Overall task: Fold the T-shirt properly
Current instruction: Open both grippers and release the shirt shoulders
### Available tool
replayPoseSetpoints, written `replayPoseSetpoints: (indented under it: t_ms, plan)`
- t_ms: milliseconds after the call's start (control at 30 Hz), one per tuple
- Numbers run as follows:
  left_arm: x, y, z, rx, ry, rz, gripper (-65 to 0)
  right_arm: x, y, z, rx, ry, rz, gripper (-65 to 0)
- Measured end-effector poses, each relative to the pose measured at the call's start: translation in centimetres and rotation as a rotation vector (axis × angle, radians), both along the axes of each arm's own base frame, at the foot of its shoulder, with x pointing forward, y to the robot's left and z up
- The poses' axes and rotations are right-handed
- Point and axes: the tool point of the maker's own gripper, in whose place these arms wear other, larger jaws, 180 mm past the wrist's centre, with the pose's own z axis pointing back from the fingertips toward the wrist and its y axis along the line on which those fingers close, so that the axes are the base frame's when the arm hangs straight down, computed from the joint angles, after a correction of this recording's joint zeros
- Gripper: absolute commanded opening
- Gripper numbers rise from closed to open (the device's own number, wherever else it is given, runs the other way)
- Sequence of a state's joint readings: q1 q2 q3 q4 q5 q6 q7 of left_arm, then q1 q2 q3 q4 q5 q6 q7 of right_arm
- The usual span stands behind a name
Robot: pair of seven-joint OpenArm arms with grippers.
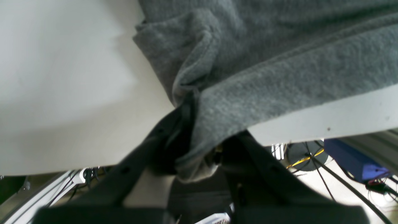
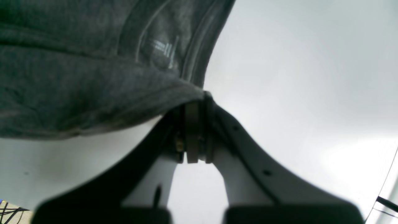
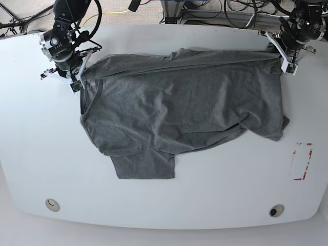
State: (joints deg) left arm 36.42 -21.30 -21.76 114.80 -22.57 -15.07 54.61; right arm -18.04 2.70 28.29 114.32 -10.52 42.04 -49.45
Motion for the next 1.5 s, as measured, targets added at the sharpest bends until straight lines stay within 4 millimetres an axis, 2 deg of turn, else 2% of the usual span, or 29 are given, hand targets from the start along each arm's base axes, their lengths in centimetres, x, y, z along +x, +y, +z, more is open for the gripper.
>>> replayPoseSetpoints:
  t_ms: [233, 367, 533, 667, 1000, 1033, 1133, 1200, 1233, 1267, 1300, 1367, 1400, 1500]
  plan:
    - [0.8, 0.3, 0.3, 0.014, -0.018, 0.003, -65.0, 0.1, 0.8, 0.3, 0.111, -0.043, -0.023, -64.7]
    - [1.4, 0.3, 0.6, 0.015, -0.037, 0.003, -65.0, -0.9, 0.8, 0.0, 0.172, -0.044, -0.049, -64.4]
    - [1.0, 0.1, 0.5, 0.018, -0.022, -0.033, -65.0, -1.8, 0.9, 0.0, 0.25, -0.055, -0.087, -64.2]
    - [1.1, 0.5, 0.6, 0.033, -0.024, -0.035, -65.0, -2.4, 1.7, 0.1, 0.326, -0.069, -0.094, -64.2]
    - [0.6, 0.9, 0.3, 0.055, 0.005, -0.03, -65.0, -5.5, 4.0, -0.3, 0.506, -0.047, -0.112, -63.9]
    - [0.6, 1.0, 0.3, 0.056, 0.008, -0.029, -65.0, -5.7, 4.0, -0.3, 0.509, -0.043, -0.113, -62.0]
    - [0.3, 1.1, 0.2, 0.063, 0.029, -0.024, -63.7, -5.7, 4.1, -0.3, 0.515, -0.044, -0.113, -44.9]
    - [0.4, 1.1, 0.2, 0.063, 0.029, -0.024, -53.9, -5.6, 4.0, -0.2, 0.513, -0.048, -0.118, -27.0]
    - [0.4, 1.2, 0.2, 0.068, 0.029, -0.024, -49.3, -5.6, 4.0, -0.2, 0.518, -0.05, -0.118, -21.4]
    - [0.3, 1.3, 0.2, 0.073, 0.031, -0.025, -41.9, -5.8, 4.0, -0.2, 0.517, -0.046, -0.118, -15.9]
    - [0.3, 1.4, 0.2, 0.077, 0.032, -0.022, -36.1, -6.0, 4.0, -0.2, 0.515, -0.041, -0.118, -13.2]
    - [0.4, 1.5, 0.3, 0.083, 0.033, -0.023, -29.2, -6.6, 3.9, -0.4, 0.516, -0.025, -0.12, -12.5]
    - [0.4, 1.6, 0.3, 0.085, 0.032, -0.022, -27.2, -6.7, 3.8, -0.4, 0.514, -0.021, -0.116, -12.7]
    - [0.4, 1.6, 0.3, 0.085, 0.031, -0.022, -27.1, -6.9, 3.7, 0.1, 0.538, -0.027, -0.103, -12.7]
